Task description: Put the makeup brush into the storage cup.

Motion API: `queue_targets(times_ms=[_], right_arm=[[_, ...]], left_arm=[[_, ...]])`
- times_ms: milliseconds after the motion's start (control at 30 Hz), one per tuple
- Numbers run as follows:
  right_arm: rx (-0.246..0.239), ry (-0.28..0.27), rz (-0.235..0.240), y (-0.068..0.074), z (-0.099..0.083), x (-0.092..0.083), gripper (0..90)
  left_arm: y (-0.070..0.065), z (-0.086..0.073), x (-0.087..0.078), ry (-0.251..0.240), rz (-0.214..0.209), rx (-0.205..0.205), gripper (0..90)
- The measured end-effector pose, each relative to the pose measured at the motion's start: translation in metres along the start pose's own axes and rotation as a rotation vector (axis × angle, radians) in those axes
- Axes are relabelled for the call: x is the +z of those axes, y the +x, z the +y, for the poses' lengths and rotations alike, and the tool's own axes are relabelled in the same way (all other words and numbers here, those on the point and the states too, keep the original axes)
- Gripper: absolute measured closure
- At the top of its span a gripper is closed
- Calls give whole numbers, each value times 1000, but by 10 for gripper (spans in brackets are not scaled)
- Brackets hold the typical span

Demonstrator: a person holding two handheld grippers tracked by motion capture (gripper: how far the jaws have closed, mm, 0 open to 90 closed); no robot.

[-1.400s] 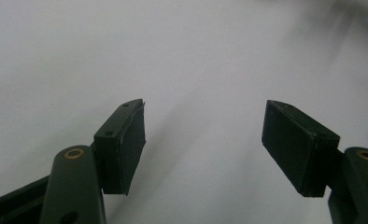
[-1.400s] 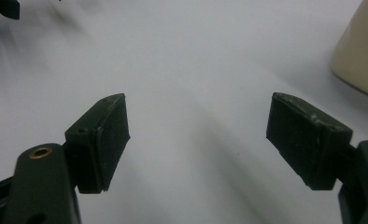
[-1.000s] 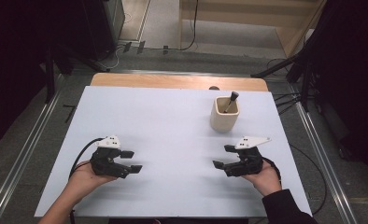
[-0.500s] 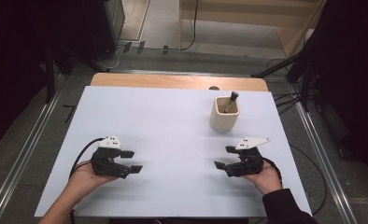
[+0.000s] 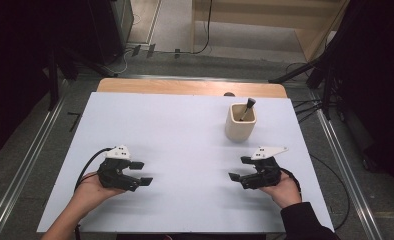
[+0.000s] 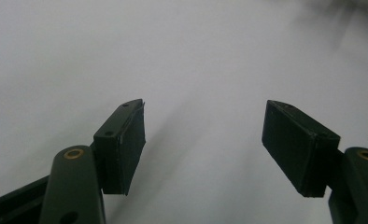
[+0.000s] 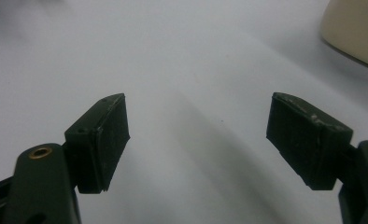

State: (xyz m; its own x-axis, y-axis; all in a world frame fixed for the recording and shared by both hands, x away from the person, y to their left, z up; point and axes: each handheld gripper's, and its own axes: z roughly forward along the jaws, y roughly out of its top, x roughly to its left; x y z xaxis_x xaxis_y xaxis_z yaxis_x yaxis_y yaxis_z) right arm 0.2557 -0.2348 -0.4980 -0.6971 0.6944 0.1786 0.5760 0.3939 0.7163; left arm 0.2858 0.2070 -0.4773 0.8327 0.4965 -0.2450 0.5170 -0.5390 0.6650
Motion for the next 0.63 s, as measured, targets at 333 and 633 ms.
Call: queue_targets(times_ms=[333, 633], right_arm=[[-10, 31, 10, 2, -1, 3, 221], [-27, 51, 19, 4, -2, 4, 221]], left_arm=[[0, 0, -1, 4, 5, 9, 310], [0, 0, -1, 1, 6, 9, 310]])
